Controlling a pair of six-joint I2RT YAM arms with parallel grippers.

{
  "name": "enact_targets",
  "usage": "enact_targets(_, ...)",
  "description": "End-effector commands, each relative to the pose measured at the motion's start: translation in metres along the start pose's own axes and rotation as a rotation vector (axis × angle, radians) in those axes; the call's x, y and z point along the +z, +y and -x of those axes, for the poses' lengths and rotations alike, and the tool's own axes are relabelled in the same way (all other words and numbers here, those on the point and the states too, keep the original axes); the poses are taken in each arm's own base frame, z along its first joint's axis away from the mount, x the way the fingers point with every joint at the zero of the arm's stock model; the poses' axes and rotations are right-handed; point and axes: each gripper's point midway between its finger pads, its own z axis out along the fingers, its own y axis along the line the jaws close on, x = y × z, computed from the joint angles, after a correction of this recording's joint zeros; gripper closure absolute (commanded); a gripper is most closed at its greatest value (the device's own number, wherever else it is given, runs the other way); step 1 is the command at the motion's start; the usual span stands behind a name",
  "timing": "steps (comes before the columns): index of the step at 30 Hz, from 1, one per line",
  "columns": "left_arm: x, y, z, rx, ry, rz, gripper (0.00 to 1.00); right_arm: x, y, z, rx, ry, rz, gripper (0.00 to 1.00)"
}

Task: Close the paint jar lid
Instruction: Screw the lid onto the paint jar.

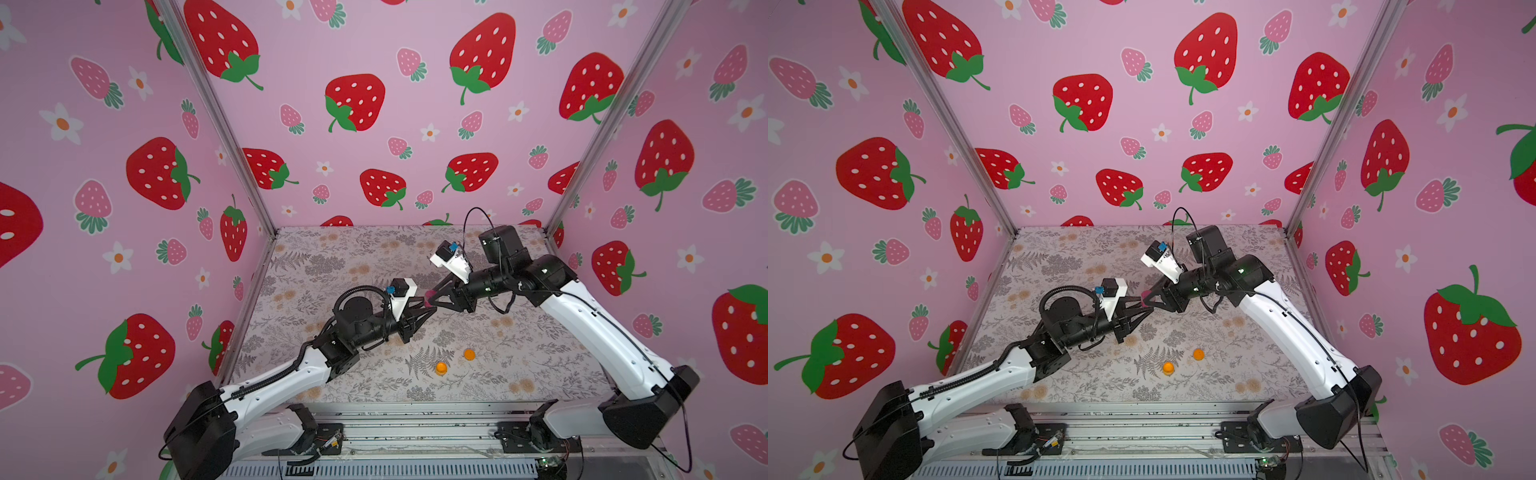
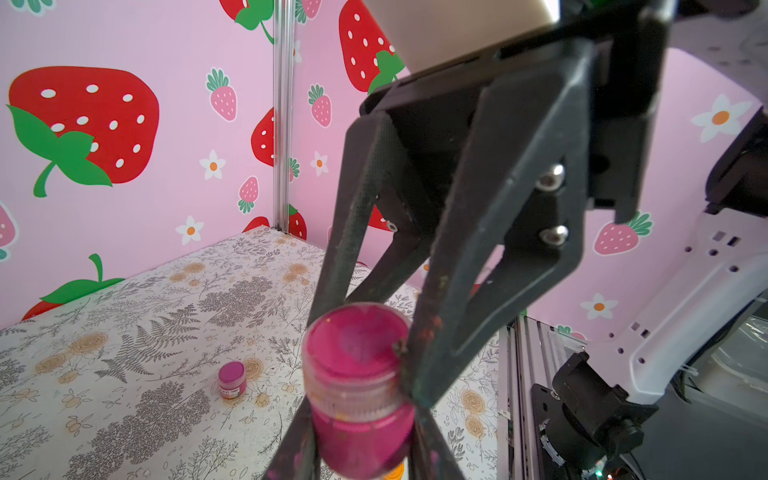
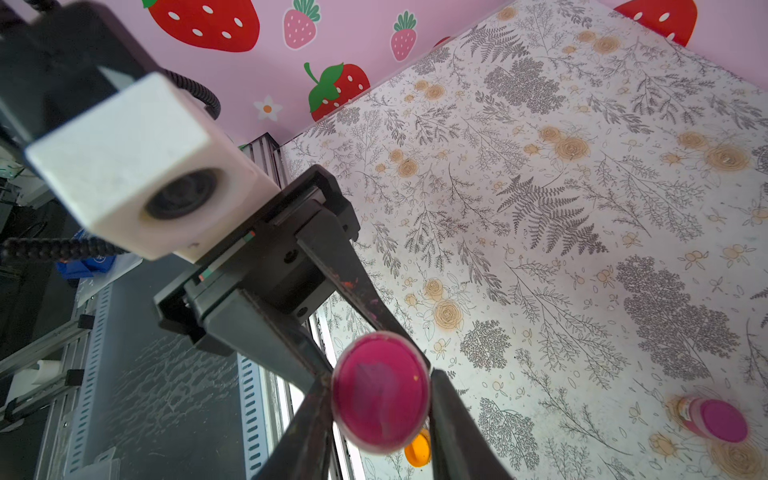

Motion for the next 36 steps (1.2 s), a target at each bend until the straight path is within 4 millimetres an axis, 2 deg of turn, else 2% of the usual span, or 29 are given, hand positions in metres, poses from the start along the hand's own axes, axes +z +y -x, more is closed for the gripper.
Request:
enact_targets(1,0.004,0.000,0.019,0.021,-0.044,0.000,0.77,0.008,-0.001,-0.001,0.020,-0.007,-0.006,0.69)
enact_targets(5,0.015,0.016,0.024,0.040,-0.038,0.071,0.77,0.020,-0.002,0.000,0.031,-0.036,-0.058,0.73)
enact_targets(14,0.060,0.072,0.035,0.073,-0.048,0.300,0.78,0.052,-0.042,0.020,0.274,-0.237,-0.396,0.71)
enact_targets(19,0.074,0.084,0.033,0.058,-0.059,0.334,0.79,0.056,-0.050,0.021,0.328,-0.288,-0.477,0.69)
enact_targets(21,0.074,0.086,0.031,0.058,-0.057,0.335,0.79,0.052,-0.052,0.018,0.339,-0.287,-0.498,0.69)
enact_targets(24,0.071,0.084,0.029,0.059,-0.049,0.319,0.79,0.039,-0.051,0.016,0.335,-0.291,-0.520,0.60)
enact_targets(26,0.064,0.081,0.029,0.043,-0.054,0.293,0.79,0.023,-0.046,0.017,0.315,-0.297,-0.514,0.41)
enact_targets(30,0.049,0.068,0.023,0.012,-0.047,0.175,0.79,-0.010,-0.032,0.019,0.258,-0.290,-0.437,0.16)
enact_targets(33,0.037,0.056,0.018,-0.006,-0.035,0.102,0.79,-0.034,-0.029,0.019,0.231,-0.286,-0.380,0.10)
enact_targets(36,0.028,0.043,0.017,-0.020,-0.039,0.033,0.79,-0.049,-0.026,0.021,0.218,-0.275,-0.297,0.08)
